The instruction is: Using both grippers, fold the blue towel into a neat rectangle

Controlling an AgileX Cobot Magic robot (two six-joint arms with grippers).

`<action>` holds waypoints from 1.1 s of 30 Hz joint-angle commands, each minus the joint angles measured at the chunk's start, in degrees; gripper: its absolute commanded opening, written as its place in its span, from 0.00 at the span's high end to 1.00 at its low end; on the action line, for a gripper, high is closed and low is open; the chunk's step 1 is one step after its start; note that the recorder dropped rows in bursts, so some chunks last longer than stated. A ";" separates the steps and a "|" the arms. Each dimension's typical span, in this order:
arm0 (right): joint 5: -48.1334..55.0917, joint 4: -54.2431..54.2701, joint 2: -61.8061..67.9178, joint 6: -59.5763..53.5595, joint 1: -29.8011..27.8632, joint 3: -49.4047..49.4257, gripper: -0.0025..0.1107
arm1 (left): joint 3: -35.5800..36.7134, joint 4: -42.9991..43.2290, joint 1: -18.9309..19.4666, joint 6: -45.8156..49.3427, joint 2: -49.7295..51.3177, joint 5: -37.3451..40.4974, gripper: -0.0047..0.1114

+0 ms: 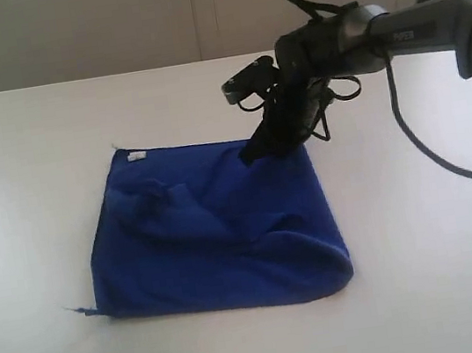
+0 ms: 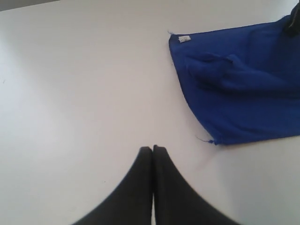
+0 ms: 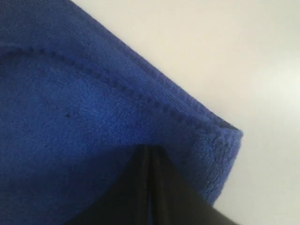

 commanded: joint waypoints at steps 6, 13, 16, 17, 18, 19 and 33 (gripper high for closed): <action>23.65 -2.49 1.20 9.16 -4.41 0.55 0.98 | 0.27 -0.86 0.06 -0.24 -0.50 0.42 0.96; 32.27 -2.49 0.19 9.16 -4.41 0.55 0.98 | 0.27 -0.86 0.06 -0.24 -0.50 0.42 0.96; 32.27 -2.25 -1.88 9.03 -4.41 1.63 0.98 | 0.27 -0.86 0.06 -0.24 -0.50 0.30 0.96; 32.27 -2.12 -2.93 9.03 -4.17 1.75 0.98 | 0.27 -0.86 0.06 -0.24 -0.50 0.30 0.96; 32.27 -2.12 -3.70 8.60 -4.06 1.75 0.98 | 0.27 -0.86 0.06 -0.24 -0.50 0.30 0.96; 32.27 -2.12 -4.83 7.37 -3.95 1.75 0.98 | 0.27 -0.86 0.06 -0.24 -0.50 0.30 0.96; 19.24 11.00 -11.94 -17.20 5.37 2.46 0.98 | 0.27 -0.86 0.06 -0.24 -0.50 0.30 0.96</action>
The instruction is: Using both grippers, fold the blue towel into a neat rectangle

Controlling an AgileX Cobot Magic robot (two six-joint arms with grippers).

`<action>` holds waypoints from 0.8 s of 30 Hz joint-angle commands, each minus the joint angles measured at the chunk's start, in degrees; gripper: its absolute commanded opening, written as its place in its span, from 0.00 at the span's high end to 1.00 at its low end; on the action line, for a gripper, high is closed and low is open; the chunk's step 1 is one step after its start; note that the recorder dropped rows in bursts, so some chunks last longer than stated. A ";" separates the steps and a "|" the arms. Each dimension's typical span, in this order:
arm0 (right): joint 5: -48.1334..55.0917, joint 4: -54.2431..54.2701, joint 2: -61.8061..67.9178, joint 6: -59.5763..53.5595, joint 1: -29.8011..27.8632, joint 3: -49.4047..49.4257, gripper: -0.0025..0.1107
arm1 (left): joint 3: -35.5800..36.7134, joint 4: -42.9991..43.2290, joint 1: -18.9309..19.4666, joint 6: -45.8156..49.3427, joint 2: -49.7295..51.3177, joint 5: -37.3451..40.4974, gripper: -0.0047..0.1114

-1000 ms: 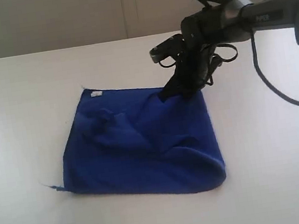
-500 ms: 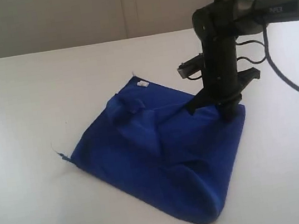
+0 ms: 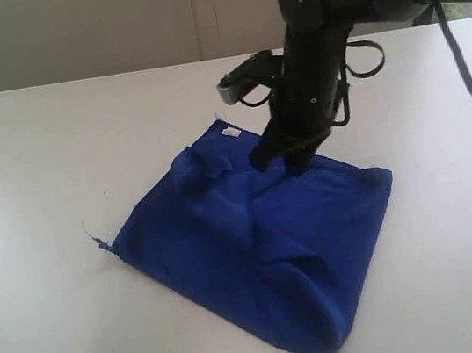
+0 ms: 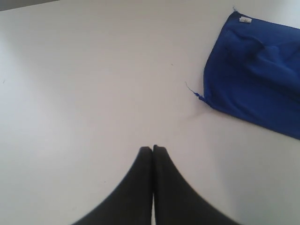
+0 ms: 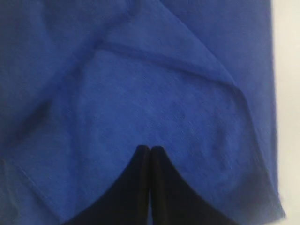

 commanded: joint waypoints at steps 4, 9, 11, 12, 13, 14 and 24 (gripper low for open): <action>-13.17 3.47 0.64 -7.61 4.87 3.59 0.98 | 0.27 -0.86 0.06 -0.24 -0.50 0.30 0.96; -14.86 4.20 4.24 -7.61 5.78 4.25 0.98 | 0.27 -0.86 0.06 -0.24 -0.50 0.30 0.96; -15.38 4.78 5.99 -7.61 5.78 4.25 0.98 | 0.27 -0.86 0.06 -0.24 -0.50 0.30 0.96; -15.78 4.78 6.77 -7.61 5.78 4.25 0.98 | 0.27 -0.86 0.06 -0.24 -0.50 0.30 0.96; -16.41 4.78 7.36 -7.61 5.78 4.25 0.98 | 0.27 -0.86 0.06 -0.24 -0.50 0.30 0.96; -16.99 5.09 8.09 -7.61 5.78 4.25 0.98 | 0.27 -0.86 0.06 -0.24 -0.50 0.30 0.96; -27.33 -0.63 11.57 20.12 5.42 3.81 0.98 | 0.27 -0.86 0.06 -0.24 -0.50 0.30 0.96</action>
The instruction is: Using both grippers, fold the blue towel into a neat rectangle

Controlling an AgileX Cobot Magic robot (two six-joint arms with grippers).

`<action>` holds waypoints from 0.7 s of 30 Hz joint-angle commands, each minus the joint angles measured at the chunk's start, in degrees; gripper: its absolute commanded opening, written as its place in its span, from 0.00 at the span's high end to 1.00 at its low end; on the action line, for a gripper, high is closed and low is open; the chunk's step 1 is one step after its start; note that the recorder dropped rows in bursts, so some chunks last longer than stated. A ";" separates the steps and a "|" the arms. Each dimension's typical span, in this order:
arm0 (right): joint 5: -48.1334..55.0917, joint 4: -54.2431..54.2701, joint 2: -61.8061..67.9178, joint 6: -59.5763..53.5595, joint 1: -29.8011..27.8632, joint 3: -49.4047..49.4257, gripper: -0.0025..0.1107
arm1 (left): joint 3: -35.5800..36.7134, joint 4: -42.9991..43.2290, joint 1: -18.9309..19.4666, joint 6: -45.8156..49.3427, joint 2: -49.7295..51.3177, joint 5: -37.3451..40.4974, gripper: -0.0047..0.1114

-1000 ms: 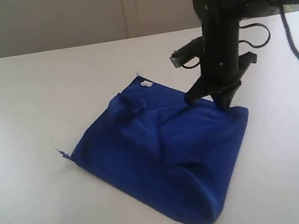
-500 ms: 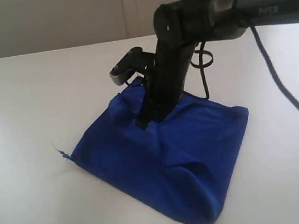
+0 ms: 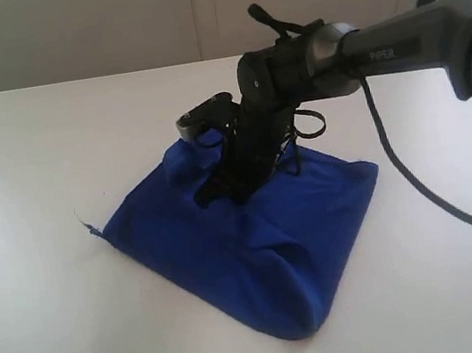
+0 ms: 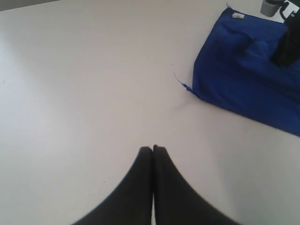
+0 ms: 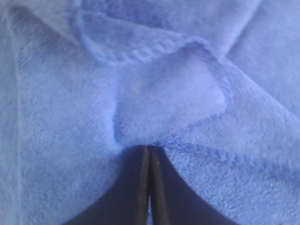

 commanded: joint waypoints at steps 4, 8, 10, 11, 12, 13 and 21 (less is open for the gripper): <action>-3.82 -9.80 4.78 28.27 -2.20 -0.86 0.98 | 0.27 -0.86 0.06 -0.24 -0.50 0.30 0.96; -4.04 -9.80 5.25 34.92 -4.50 -0.86 0.98 | 0.27 -0.86 0.06 -0.24 -0.50 0.30 0.96; -3.93 -9.80 5.25 37.69 -5.23 -0.86 0.98 | 0.27 -0.86 0.06 -0.24 -0.50 0.30 0.96; -3.93 -9.80 5.25 38.82 -5.31 -0.86 0.98 | 0.27 -0.86 0.06 -0.24 -0.50 0.30 0.96; -4.04 -9.80 5.01 38.84 -5.45 -0.86 0.98 | 0.27 -0.86 0.06 -0.24 -0.50 0.30 0.96; -4.05 -9.80 4.60 38.84 -5.45 -0.86 0.98 | 0.27 -0.86 0.06 -0.24 -0.50 0.30 0.96; -2.14 -10.32 -3.83 27.17 -5.45 -0.86 0.98 | 0.27 -0.86 0.06 -0.24 -0.50 0.30 0.96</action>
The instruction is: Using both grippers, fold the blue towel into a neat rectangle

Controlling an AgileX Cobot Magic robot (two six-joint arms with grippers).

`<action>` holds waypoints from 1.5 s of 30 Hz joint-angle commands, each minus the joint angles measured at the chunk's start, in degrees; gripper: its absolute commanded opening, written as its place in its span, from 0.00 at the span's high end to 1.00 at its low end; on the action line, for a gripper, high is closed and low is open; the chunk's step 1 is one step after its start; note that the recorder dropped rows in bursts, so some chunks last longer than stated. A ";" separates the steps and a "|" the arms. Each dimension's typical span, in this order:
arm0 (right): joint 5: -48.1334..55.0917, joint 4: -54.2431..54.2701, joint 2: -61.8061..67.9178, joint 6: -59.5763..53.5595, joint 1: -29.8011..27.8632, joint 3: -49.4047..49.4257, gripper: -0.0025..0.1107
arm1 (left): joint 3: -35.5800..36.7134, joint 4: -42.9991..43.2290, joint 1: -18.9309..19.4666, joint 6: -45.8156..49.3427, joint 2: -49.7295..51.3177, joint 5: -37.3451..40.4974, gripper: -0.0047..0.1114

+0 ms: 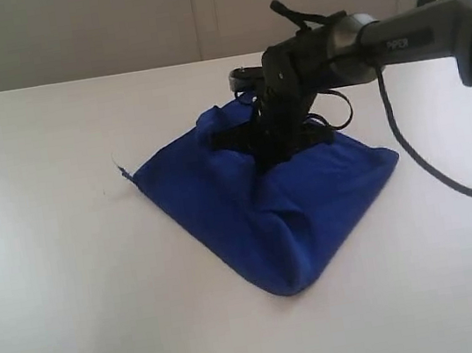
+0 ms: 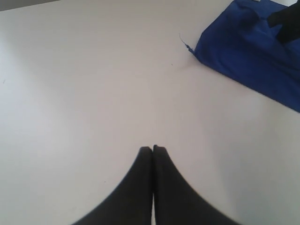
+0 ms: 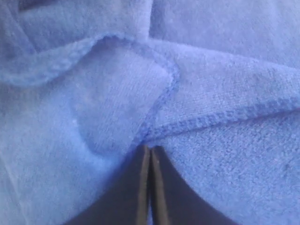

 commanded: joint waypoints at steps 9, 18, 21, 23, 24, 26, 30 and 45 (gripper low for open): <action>16.67 -6.27 -7.23 -34.88 -4.28 3.59 0.98 | 0.27 -0.86 0.06 -0.24 -0.50 0.30 0.96; 10.79 -7.27 -6.82 -33.80 -6.82 13.39 0.98 | 0.27 -0.86 0.06 -0.24 -0.50 0.30 0.96; 14.98 -3.17 -6.82 -33.66 -6.82 14.24 0.98 | 0.27 -0.86 0.06 -0.24 -0.50 0.42 0.96; 17.72 1.77 -6.93 -33.66 -6.82 14.85 0.98 | 0.27 -0.86 0.06 -0.24 -0.50 0.42 0.96; 18.28 6.42 -6.93 -33.66 -6.82 15.15 0.98 | 0.27 -0.86 0.06 -0.24 -0.50 0.42 0.96; 18.50 11.96 -6.93 -33.99 -6.45 15.57 0.98 | 0.27 -0.86 0.06 -0.24 -0.50 0.42 0.96; 18.51 16.20 -6.93 -33.99 -4.22 15.91 0.98 | 0.27 -0.86 0.06 -0.24 -0.50 0.42 0.96; 13.88 13.61 -13.69 -33.65 -1.40 15.80 0.98 | 0.27 -0.86 0.06 -0.24 -0.50 0.42 0.96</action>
